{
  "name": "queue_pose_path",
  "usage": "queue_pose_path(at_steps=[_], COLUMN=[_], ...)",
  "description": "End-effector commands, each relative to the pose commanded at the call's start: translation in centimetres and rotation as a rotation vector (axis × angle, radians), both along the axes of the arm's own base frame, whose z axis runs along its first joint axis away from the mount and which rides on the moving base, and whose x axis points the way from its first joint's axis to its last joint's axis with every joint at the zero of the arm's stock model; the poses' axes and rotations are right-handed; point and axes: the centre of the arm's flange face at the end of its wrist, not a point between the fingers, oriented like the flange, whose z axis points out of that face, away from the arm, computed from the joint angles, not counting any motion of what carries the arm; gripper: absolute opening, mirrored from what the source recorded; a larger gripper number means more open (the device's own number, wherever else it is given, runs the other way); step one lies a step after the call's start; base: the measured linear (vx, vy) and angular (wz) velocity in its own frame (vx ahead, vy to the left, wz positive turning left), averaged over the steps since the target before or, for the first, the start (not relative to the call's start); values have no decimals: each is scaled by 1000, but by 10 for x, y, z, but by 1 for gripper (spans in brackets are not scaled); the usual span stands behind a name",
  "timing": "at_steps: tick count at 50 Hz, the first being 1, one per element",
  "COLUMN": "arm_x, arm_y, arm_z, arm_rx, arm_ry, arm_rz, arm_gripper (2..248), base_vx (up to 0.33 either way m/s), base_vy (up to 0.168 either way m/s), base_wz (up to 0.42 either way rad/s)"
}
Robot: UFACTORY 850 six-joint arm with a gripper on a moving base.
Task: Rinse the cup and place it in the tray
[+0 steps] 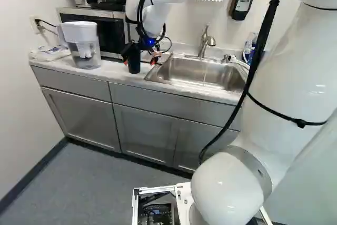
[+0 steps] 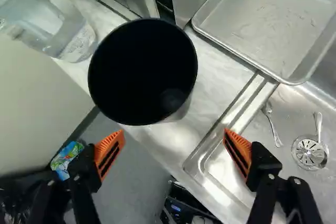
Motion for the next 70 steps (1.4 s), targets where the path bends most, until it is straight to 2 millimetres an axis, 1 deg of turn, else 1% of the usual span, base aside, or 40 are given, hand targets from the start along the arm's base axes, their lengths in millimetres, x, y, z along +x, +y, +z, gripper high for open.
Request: queue_pose_path(at_steps=[29, 37, 53, 70], arm_x=[8, 5, -6, -6], arm_y=[4, 4, 3, 2], arm_z=[7, 9, 9, 9], arm_rx=[88, 111, 106, 68], arm_ry=[-98, -125, -132, -155], arm_rz=[-53, -65, -53, -23], arm_gripper=[247, 247, 247, 247], base_vx=[0, 0, 0, 0], base_vy=[0, 0, 0, 0], base_wz=[0, 0, 0, 0])
